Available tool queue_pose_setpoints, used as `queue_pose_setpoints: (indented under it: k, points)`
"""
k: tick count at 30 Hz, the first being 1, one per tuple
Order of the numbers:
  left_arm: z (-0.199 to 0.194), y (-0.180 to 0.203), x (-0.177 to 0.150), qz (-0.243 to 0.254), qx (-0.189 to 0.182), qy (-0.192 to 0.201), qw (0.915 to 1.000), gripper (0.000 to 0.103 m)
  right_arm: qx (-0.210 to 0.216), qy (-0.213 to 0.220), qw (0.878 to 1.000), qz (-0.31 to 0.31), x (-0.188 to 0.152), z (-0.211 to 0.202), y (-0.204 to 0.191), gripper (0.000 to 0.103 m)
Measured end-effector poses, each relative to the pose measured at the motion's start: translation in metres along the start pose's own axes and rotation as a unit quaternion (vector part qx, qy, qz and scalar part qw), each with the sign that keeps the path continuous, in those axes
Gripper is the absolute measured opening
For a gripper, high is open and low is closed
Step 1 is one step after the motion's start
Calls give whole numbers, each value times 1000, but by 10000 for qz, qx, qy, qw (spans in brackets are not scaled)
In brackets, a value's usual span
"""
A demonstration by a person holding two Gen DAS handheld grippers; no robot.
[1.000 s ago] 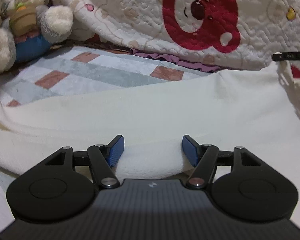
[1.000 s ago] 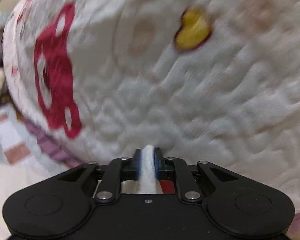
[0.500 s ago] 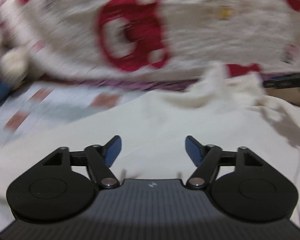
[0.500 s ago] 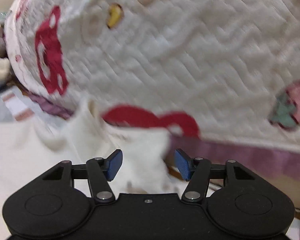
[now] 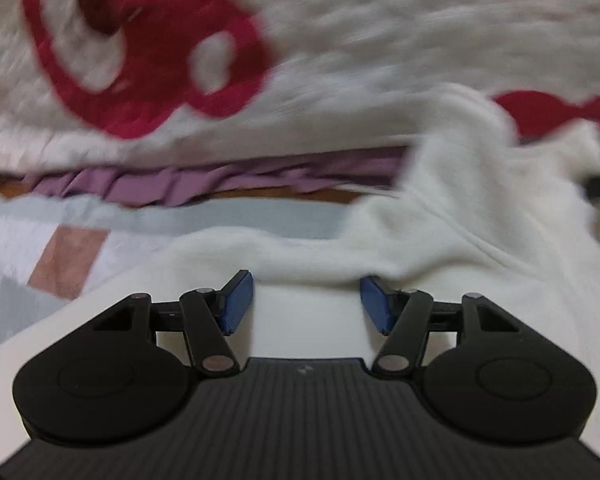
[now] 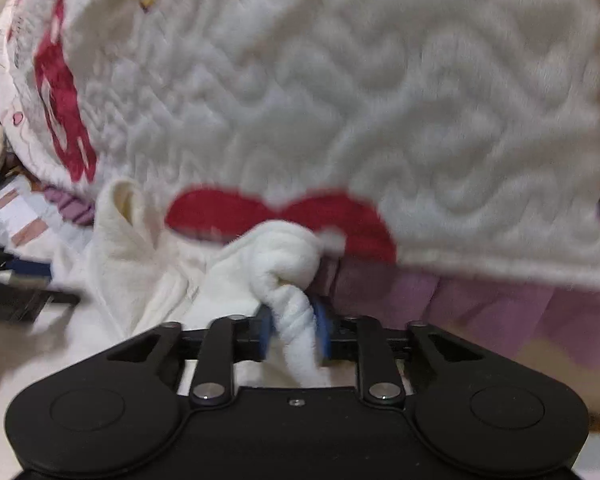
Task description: Fold clothes
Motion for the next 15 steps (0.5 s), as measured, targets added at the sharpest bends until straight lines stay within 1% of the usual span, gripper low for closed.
queue_pose_setpoints:
  k: [1,2,3,5,6,7,8,10,12,14,15]
  points:
    - [2,-3,-1,-8,15,87,10000,62,94,26,9995,286,-1,-3,9,46]
    - [2,0,-2,123,73,127,9998,63,259,85,9974,674,-2,-9,20,47]
    - [3,2,-2,254,132,168,9994,63,547,203,9906,1239,-3,-18,33,49]
    - [3,3,-2,369,220,216,9988,65,1208,586,9684,2101,-10,-41,55,43]
    - [4,1,-1,290,222,207,9991,66,1380,752,9592,2351,-14,-52,64,42]
    - [5,-1,0,215,225,197,9993,66,1196,784,9607,2377,-19,-59,69,45]
    - [5,-1,2,189,250,192,9993,66,963,707,9664,2275,-26,-62,70,47]
    - [6,-2,5,150,307,185,9992,66,625,368,9816,1769,-43,-56,59,47]
    - [4,1,5,180,404,195,9988,64,284,27,9917,1254,-59,-50,49,47]
    - [-5,-3,2,22,487,247,9985,62,-58,-315,9968,733,-75,-44,40,47]
    - [-12,-6,0,-85,512,275,9983,62,-194,-425,9972,590,-81,-40,37,48]
Point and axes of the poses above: each gripper's, at about its wrist camera, not at the fingertips, and z roughly the way its jaws point, y to its right, x to its top, the point moved 5 cm from there along z, roughly the way its jaws point, and after that the axes turned 4 degrees about z, right-handed, at the moved point
